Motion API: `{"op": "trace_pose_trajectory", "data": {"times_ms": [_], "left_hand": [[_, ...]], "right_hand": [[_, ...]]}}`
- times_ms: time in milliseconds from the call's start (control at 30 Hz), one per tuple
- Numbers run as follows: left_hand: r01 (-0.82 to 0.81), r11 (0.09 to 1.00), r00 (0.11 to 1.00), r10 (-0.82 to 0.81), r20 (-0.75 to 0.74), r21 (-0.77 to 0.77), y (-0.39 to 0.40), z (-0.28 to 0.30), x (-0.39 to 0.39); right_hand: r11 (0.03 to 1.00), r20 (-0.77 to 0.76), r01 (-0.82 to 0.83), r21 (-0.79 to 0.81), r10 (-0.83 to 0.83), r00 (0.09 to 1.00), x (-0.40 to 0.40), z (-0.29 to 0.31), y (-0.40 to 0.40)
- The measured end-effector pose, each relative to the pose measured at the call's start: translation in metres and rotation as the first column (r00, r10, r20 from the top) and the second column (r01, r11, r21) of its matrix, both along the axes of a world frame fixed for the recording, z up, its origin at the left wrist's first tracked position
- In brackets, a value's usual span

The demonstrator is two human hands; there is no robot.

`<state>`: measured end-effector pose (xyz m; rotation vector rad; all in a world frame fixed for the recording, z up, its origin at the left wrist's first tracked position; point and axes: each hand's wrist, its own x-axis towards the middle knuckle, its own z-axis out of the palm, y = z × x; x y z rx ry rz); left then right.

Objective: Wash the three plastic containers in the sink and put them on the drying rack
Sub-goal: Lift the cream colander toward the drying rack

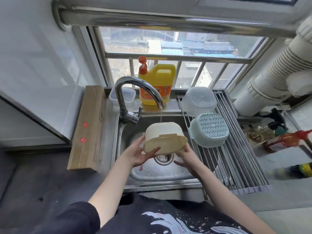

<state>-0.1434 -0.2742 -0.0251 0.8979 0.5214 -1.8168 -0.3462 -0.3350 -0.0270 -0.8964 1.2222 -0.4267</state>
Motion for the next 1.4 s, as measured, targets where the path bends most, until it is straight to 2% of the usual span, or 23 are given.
{"op": "trace_pose_trajectory", "data": {"times_ms": [100,167,267,333,367,467,533,600,700,767,833,1000,1133,1200,1300,1400], "left_hand": [[-0.087,0.995,0.987,0.093,0.132,-0.05,0.007,-0.003,-0.003],[-0.076,0.987,0.982,0.098,0.16,-0.139,0.01,-0.008,-0.005],[-0.028,0.955,0.985,0.076,0.154,-0.297,0.018,-0.011,-0.003],[-0.025,0.905,0.987,0.089,0.132,-0.424,0.022,-0.008,0.0],[-0.033,0.881,0.985,0.108,0.132,-0.472,0.023,-0.008,0.002],[-0.021,0.855,0.971,0.141,0.194,-0.519,0.026,0.003,0.001],[-0.03,0.889,0.968,0.14,0.209,-0.456,0.022,0.007,-0.004],[-0.024,0.942,0.966,0.107,0.234,-0.334,0.019,0.007,-0.011],[0.18,0.958,0.938,-0.1,0.331,-0.221,0.023,0.002,-0.026],[0.228,0.953,0.924,-0.147,0.354,-0.2,0.024,0.002,-0.04],[0.15,0.975,0.917,-0.075,0.392,-0.163,0.021,0.002,-0.051],[-0.153,0.982,0.926,0.18,0.332,-0.106,0.011,-0.003,-0.047],[-0.214,0.974,0.904,0.225,0.364,-0.071,0.012,-0.004,-0.032],[-0.19,0.981,0.908,0.185,0.376,-0.023,0.012,-0.008,-0.026],[-0.079,0.992,0.897,0.027,0.441,0.099,0.012,-0.007,-0.027],[0.02,0.983,0.865,-0.11,0.49,0.184,0.013,-0.006,-0.032]], "right_hand": [[0.998,0.068,-0.046,0.049,0.043,0.997,-0.007,0.009,-0.004],[0.988,0.201,0.084,0.132,-0.109,0.973,-0.004,0.013,-0.003],[0.911,0.392,0.237,0.337,-0.364,0.845,-0.002,0.017,-0.001],[0.829,0.395,0.289,0.479,-0.498,0.772,-0.005,0.015,0.0],[0.803,0.364,0.309,0.51,-0.527,0.768,-0.006,0.016,0.001],[0.834,0.342,0.274,0.479,-0.464,0.817,-0.006,0.02,0.003],[0.842,0.367,0.26,0.472,-0.456,0.811,0.0,0.026,0.007],[0.827,0.411,0.289,0.482,-0.505,0.759,0.006,0.029,0.011],[0.799,0.438,0.316,0.512,-0.558,0.705,0.013,0.03,0.016],[0.769,0.393,0.352,0.533,-0.594,0.702,0.017,0.028,0.021],[0.764,0.339,0.401,0.505,-0.603,0.722,0.02,0.024,0.024],[0.812,0.275,0.384,0.439,-0.529,0.803,0.022,0.017,0.035],[0.808,0.185,0.403,0.43,-0.516,0.836,0.01,0.01,0.032],[0.848,0.145,0.372,0.378,-0.451,0.881,0.001,0.007,0.025],[0.95,0.002,0.199,0.24,-0.205,0.979,-0.005,0.011,0.018],[0.978,-0.165,0.076,0.194,-0.044,0.985,-0.007,0.018,0.01]]}}
